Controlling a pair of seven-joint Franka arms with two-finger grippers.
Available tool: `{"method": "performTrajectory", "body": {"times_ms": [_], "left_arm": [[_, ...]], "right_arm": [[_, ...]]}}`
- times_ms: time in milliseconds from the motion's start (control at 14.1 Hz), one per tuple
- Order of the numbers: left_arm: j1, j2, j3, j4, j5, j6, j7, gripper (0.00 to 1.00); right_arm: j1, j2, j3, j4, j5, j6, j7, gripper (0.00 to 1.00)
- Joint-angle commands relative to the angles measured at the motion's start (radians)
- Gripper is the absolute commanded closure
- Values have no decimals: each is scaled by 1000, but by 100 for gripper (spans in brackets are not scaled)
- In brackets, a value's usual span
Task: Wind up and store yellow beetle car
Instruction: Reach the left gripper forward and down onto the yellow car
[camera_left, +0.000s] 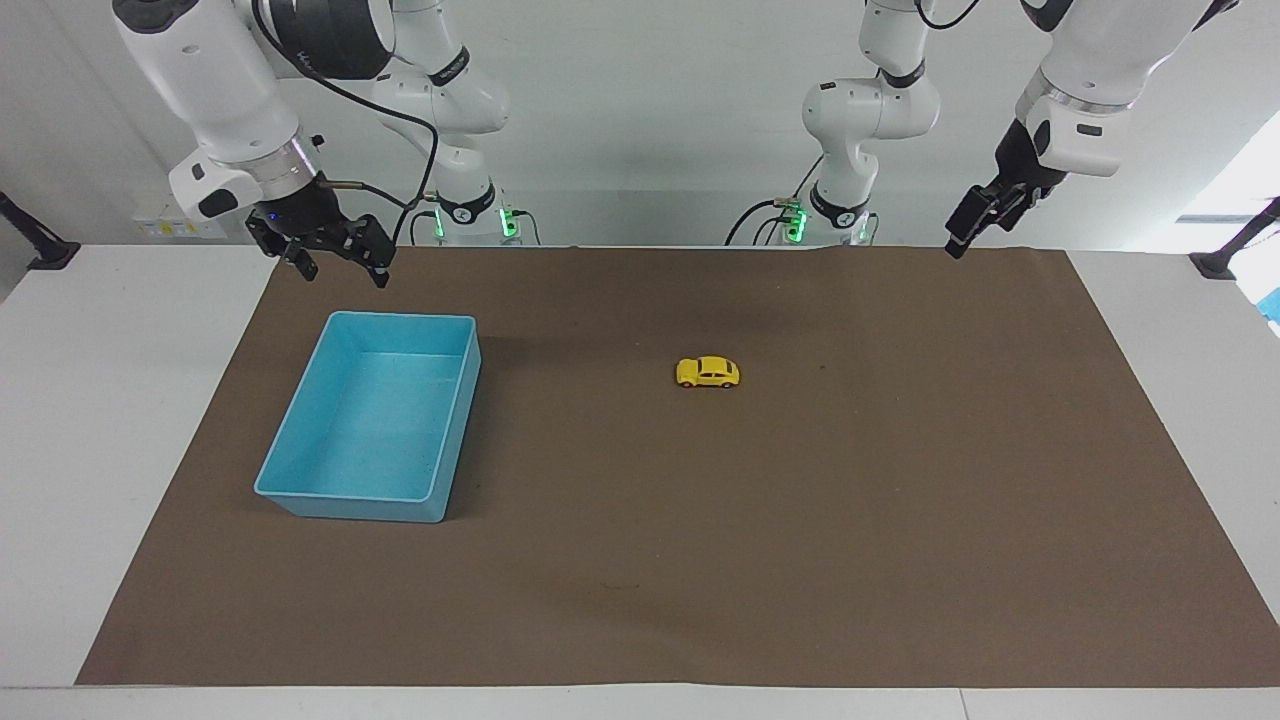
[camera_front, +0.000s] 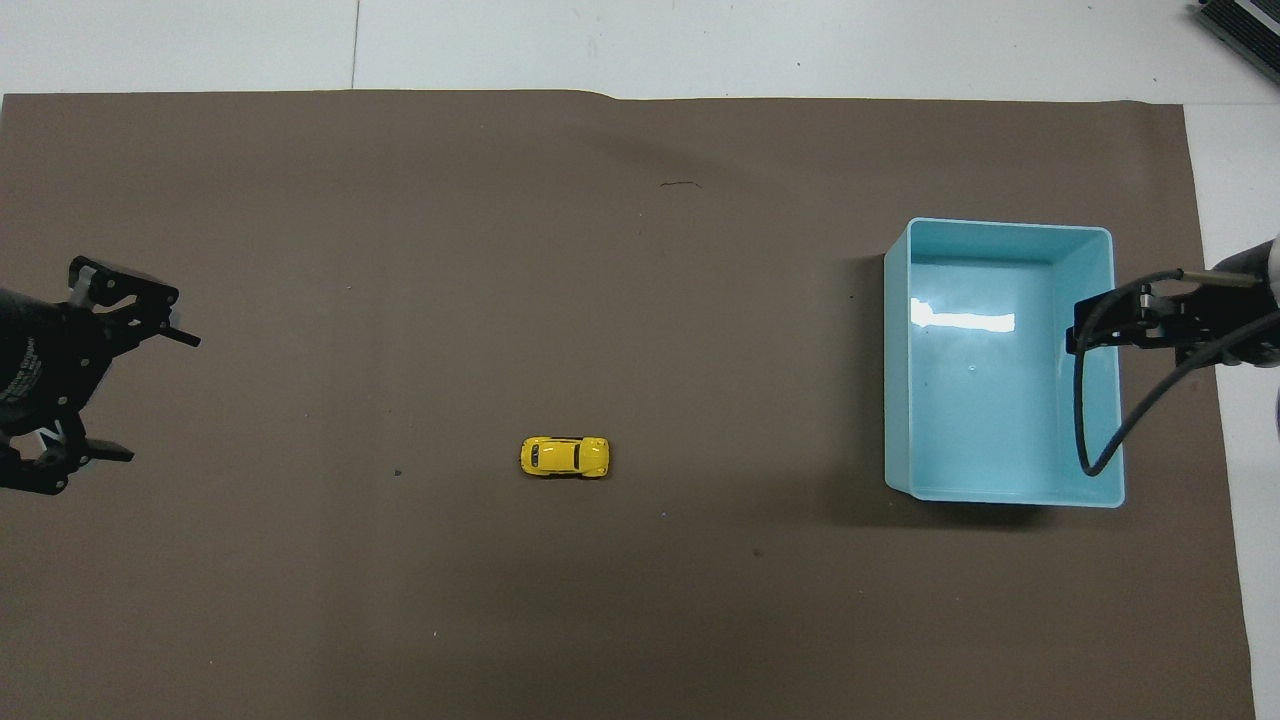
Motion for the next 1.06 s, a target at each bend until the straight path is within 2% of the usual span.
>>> {"method": "performTrajectory", "body": {"times_ms": [0,284,497,994], "left_arm": [[-19,-31,14,-64,-23,13,-173,0],[-69,-30,14,-142,-21,139,-468,0],[-114,-30,14,-199,-23,177,-486,0],[-221,-31,14,-339,-23,358,-653,0]], "right_arm": [[-8,14,6,24,11,-15,-17,0],[-8,14,6,24,11,-15,-17,0],[-8,14,6,24,11,-15,-17,0],[-8,14,6,24,11,-15,-17,0]]}}
